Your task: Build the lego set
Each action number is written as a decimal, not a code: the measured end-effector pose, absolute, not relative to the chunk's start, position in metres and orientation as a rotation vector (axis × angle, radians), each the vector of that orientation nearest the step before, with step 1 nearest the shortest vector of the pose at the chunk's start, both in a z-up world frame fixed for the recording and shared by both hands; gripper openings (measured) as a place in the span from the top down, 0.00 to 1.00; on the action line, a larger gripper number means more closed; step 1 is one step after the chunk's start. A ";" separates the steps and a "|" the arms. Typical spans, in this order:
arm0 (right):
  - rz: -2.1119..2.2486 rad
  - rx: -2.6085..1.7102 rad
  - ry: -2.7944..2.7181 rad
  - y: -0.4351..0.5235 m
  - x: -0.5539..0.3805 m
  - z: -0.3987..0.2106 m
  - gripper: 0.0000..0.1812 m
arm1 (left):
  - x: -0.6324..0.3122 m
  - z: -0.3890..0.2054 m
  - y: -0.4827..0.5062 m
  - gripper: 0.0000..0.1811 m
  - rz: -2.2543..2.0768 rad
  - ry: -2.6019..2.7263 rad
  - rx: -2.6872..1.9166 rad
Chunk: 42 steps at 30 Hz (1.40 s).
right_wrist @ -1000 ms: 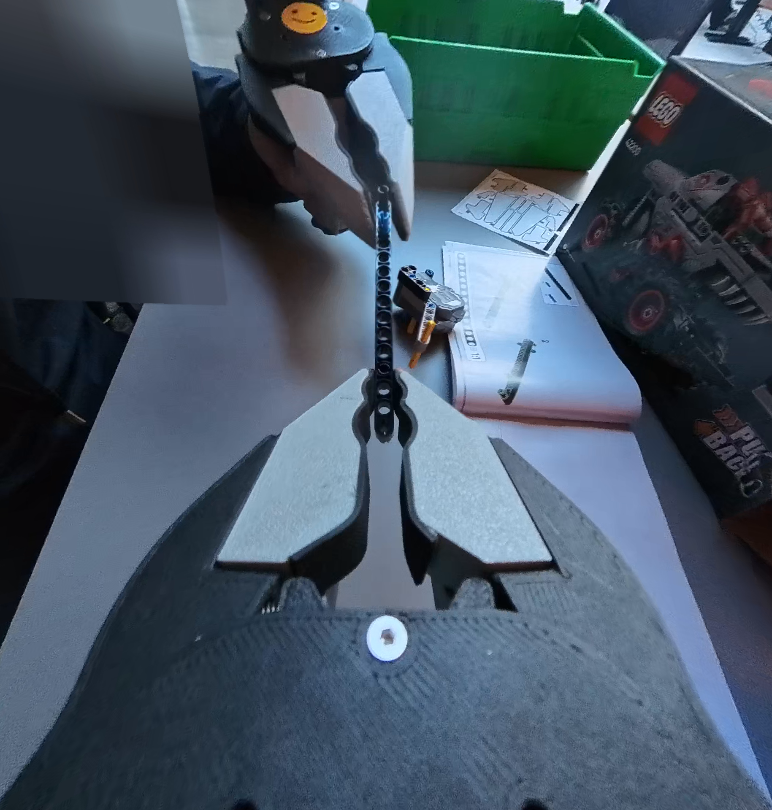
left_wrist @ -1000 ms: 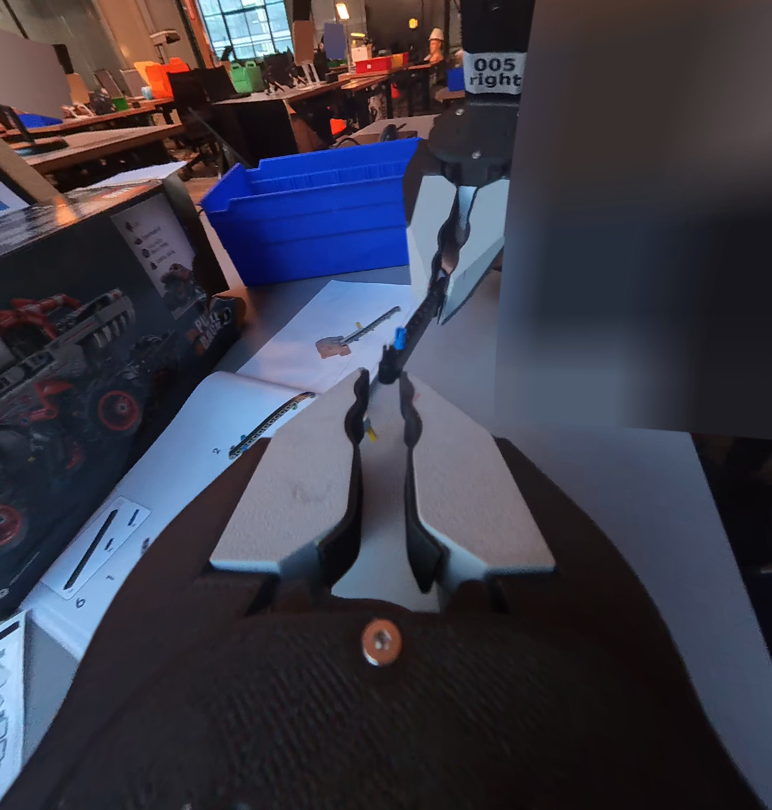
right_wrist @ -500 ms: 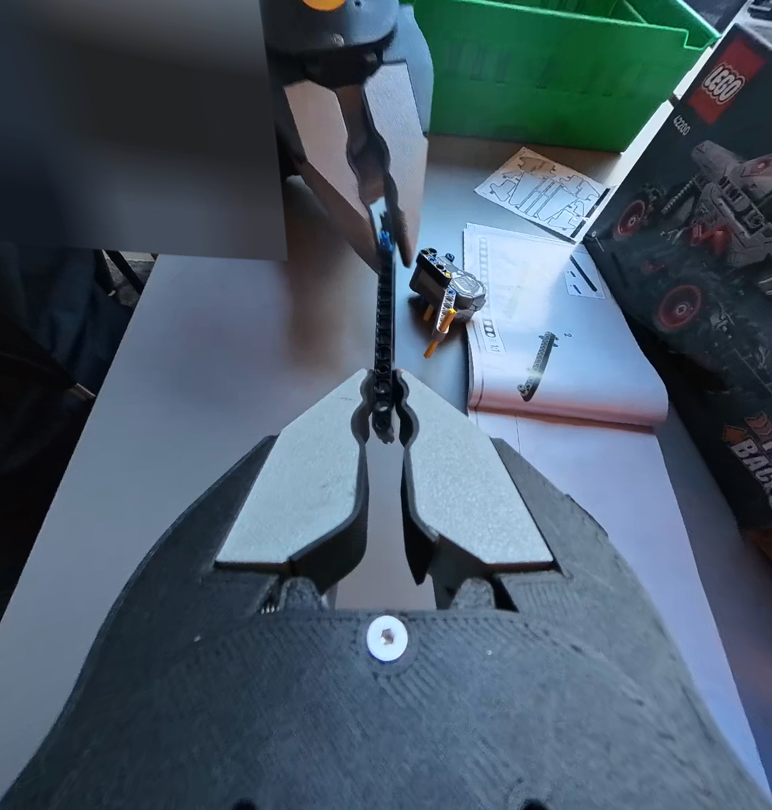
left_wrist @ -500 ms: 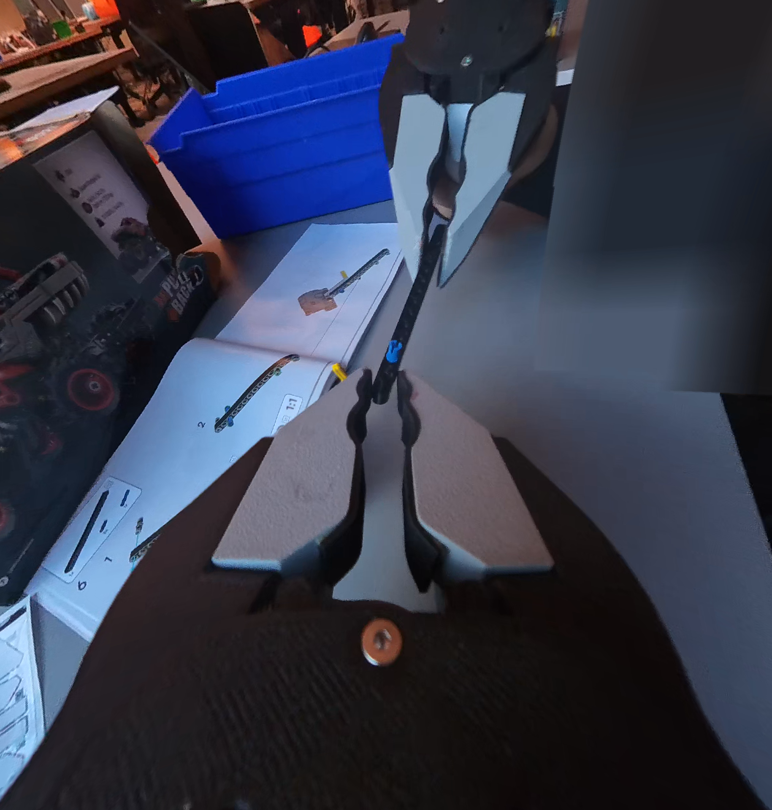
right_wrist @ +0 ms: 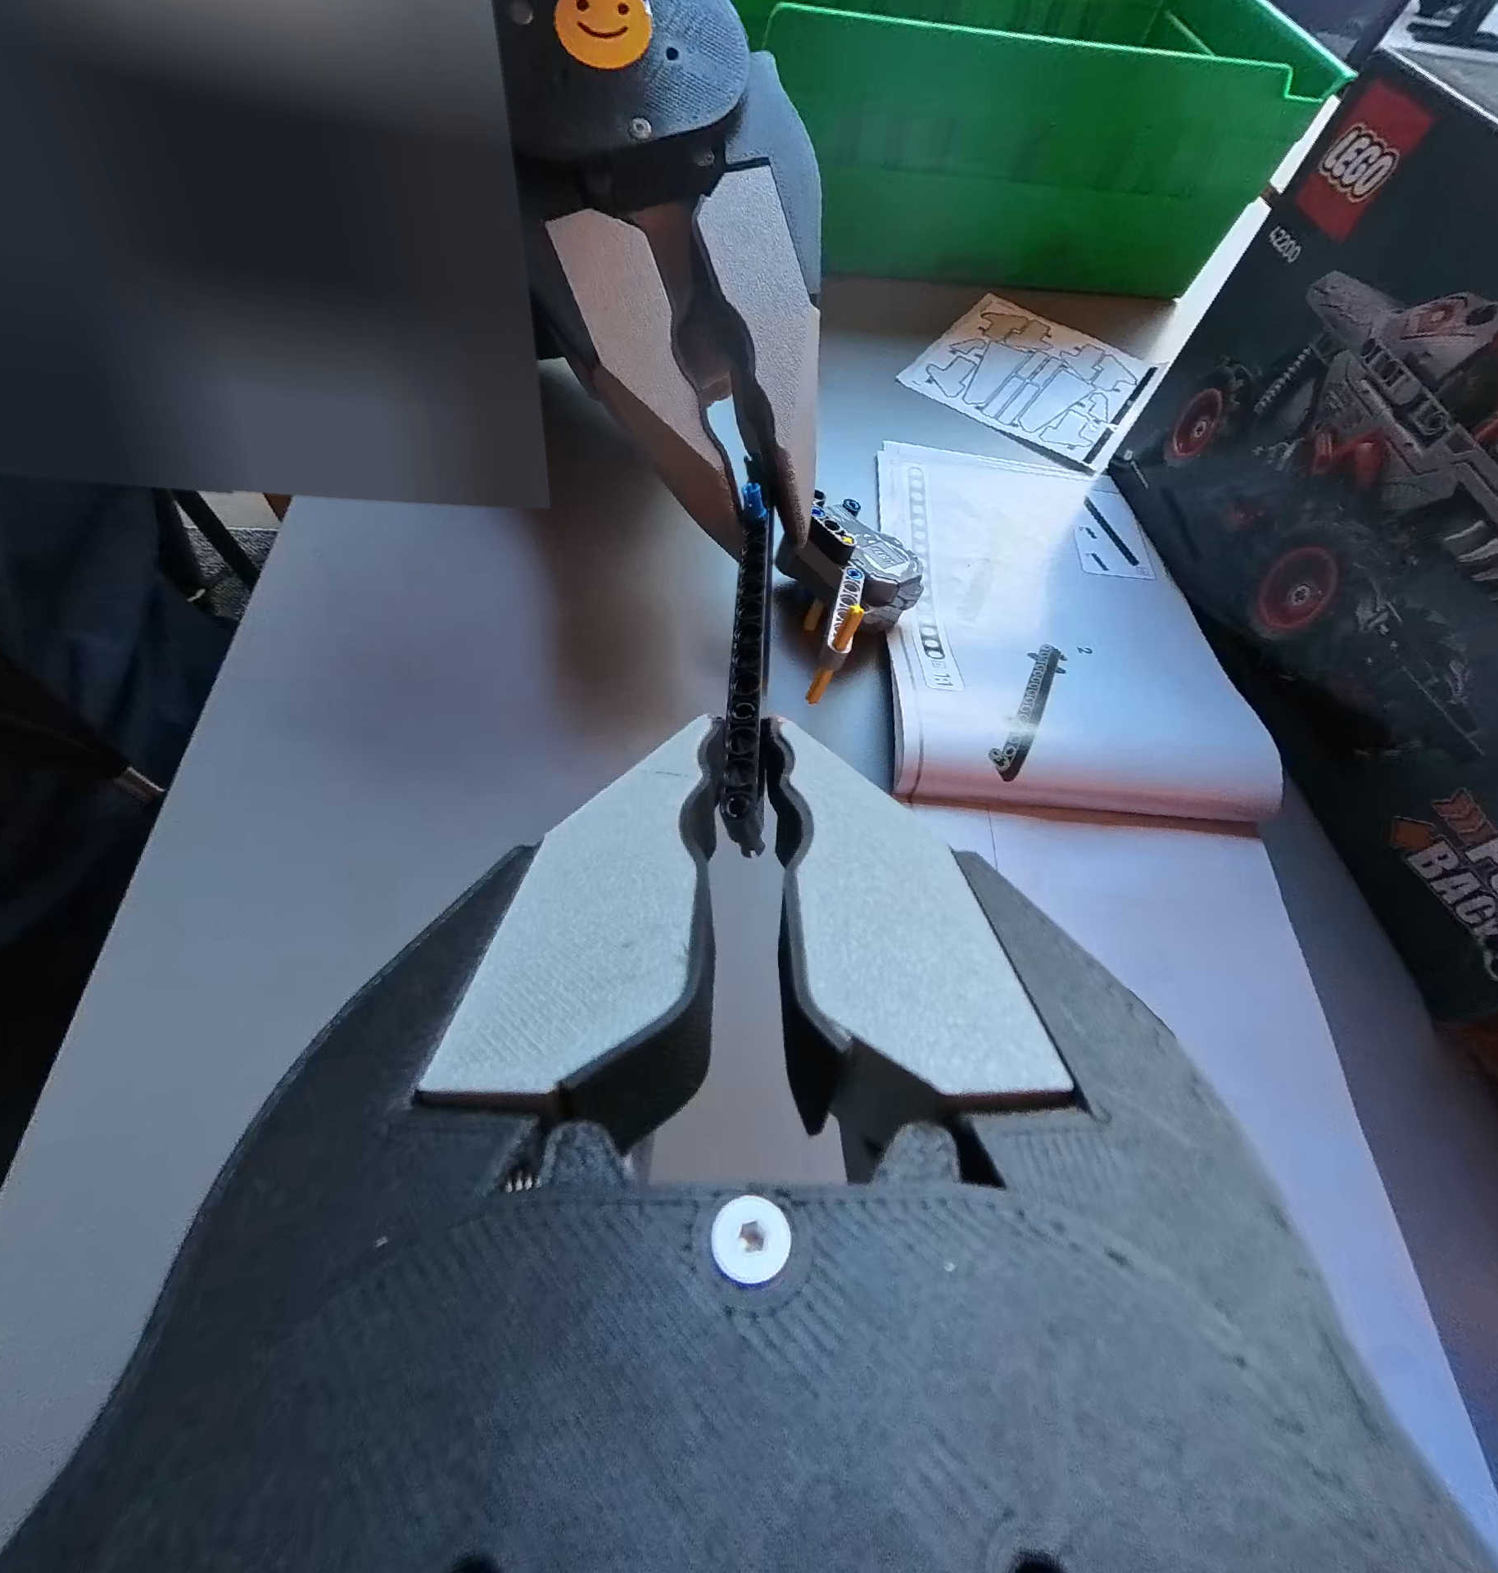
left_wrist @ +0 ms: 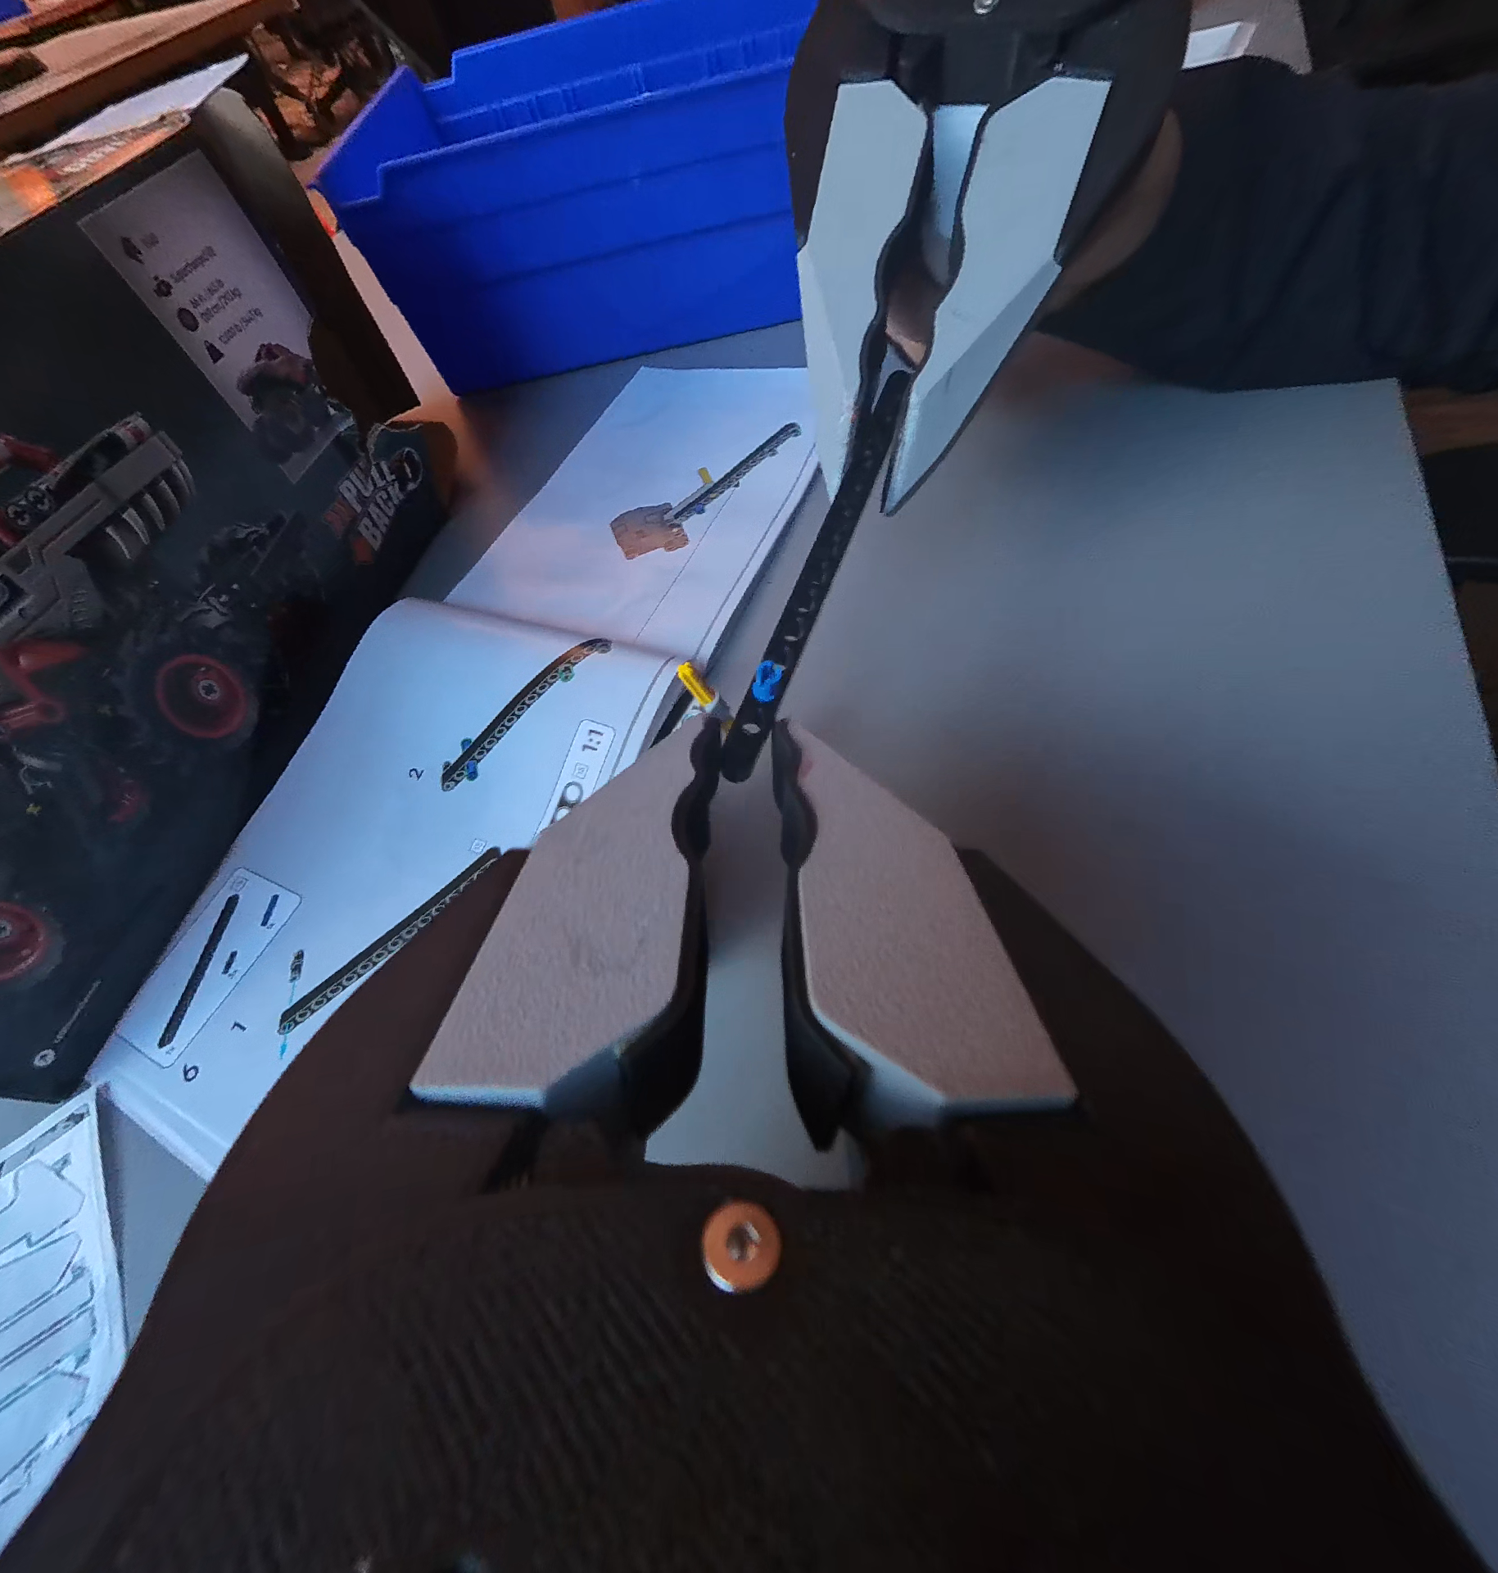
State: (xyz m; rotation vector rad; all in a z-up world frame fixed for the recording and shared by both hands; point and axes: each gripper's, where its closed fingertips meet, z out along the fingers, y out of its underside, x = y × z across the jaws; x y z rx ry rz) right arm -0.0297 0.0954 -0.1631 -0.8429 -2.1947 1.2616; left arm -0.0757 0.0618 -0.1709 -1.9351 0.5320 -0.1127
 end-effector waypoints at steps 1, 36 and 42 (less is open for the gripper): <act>1.257 -0.850 -2.193 0.096 -0.030 -0.164 0.96 | -0.077 -0.171 0.062 0.95 -0.103 0.526 -1.939; 1.488 -1.346 -1.547 0.209 -0.044 -0.110 0.97 | -0.113 -0.164 0.070 0.94 -0.015 0.333 -1.940; 1.457 -1.331 -1.554 0.208 -0.044 -0.110 0.97 | -0.116 -0.164 0.070 0.94 -0.012 0.320 -1.939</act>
